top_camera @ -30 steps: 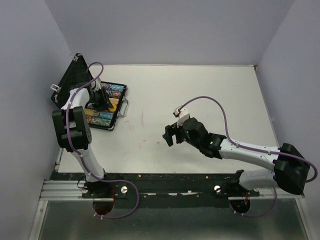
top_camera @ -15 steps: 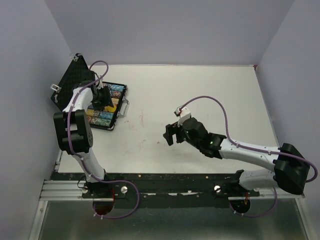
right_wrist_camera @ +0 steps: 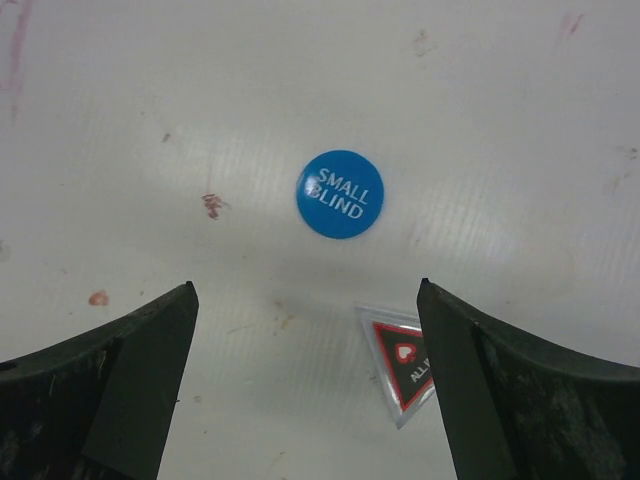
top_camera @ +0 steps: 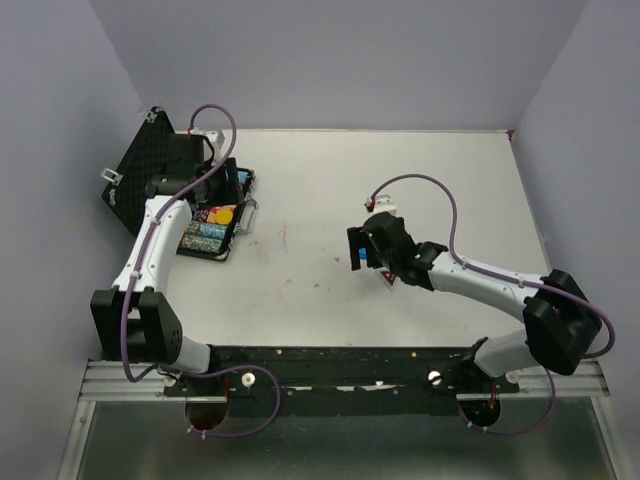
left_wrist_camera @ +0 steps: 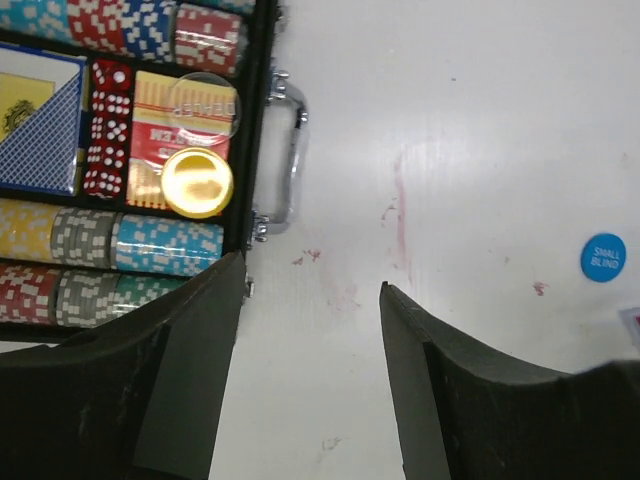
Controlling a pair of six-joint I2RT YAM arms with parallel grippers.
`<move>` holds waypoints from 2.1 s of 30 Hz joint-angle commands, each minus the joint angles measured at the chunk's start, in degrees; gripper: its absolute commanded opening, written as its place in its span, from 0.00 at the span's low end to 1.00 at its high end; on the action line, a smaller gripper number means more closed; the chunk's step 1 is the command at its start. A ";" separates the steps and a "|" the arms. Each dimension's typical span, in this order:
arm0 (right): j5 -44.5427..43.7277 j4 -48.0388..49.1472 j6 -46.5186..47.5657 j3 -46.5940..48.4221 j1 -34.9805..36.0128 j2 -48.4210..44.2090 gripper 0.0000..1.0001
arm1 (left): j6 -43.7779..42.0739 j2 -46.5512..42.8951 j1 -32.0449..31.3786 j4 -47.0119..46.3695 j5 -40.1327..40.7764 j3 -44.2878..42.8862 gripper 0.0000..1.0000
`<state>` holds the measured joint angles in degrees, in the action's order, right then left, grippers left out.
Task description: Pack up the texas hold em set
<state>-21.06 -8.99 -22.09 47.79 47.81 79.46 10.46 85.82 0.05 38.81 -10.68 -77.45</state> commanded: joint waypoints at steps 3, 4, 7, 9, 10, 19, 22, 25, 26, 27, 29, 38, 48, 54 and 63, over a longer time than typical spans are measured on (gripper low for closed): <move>5.14 -8.49 0.02 5.20 -6.14 8.15 0.98 | -0.88 -9.52 -7.61 -0.84 -3.29 5.72 0.69; 5.32 -9.11 0.29 6.16 -6.76 9.65 0.98 | -0.70 -10.66 -8.31 -1.01 -3.73 6.78 0.69; 5.15 -9.99 1.08 8.63 -7.64 13.78 0.98 | -0.09 -13.04 -9.98 -2.50 -5.23 10.47 0.69; 5.15 -10.25 1.69 10.47 -7.91 15.98 0.98 | 0.09 -13.57 -11.12 -2.51 -5.32 11.35 0.69; 5.15 -10.25 1.87 11.70 -8.00 17.03 0.98 | 0.09 -13.58 -11.65 -2.42 -5.32 11.44 0.69; 3.74 -14.03 1.96 19.62 -8.26 24.77 0.92 | 0.26 -14.45 -13.68 -2.16 -6.11 10.83 0.69; 4.53 -14.91 1.70 19.89 -8.87 25.48 0.88 | 0.26 -14.89 -13.77 -2.16 -6.11 10.83 0.69; 6.20 -14.83 1.96 19.88 -9.49 25.92 0.83 | 0.26 -14.98 -13.77 -2.16 -6.20 10.83 0.69; 6.55 -14.82 1.96 19.89 -9.49 26.27 0.81 | 0.26 -14.98 -13.77 -2.16 -6.28 10.83 0.69; 6.91 -15.00 1.96 20.15 -9.49 26.53 0.80 | 0.26 -14.98 -13.77 -2.16 -6.29 10.83 0.69; 7.43 -15.35 2.05 20.41 -9.49 27.06 0.78 | 0.26 -14.98 -13.77 -2.16 -6.29 10.83 0.69; 7.61 -15.44 3.01 21.29 -9.49 28.73 0.73 | 0.35 -14.72 -13.77 -2.24 -6.37 10.83 0.69; 9.28 -15.79 2.22 21.91 -10.02 30.31 0.66 | 0.35 -14.54 -13.85 -2.16 -6.55 10.92 0.69; 10.77 -16.84 1.87 21.64 -11.07 30.93 0.64 | 0.35 -14.54 -13.85 -2.16 -6.73 10.83 0.69; 12.97 -17.81 2.40 21.91 -11.86 32.25 0.55 | 0.79 -14.19 -14.03 -2.60 -7.87 11.09 0.69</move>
<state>-10.44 -23.57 -19.92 69.54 36.32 108.36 10.63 72.20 -13.63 37.34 -16.27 -66.32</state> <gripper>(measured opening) 0.590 0.687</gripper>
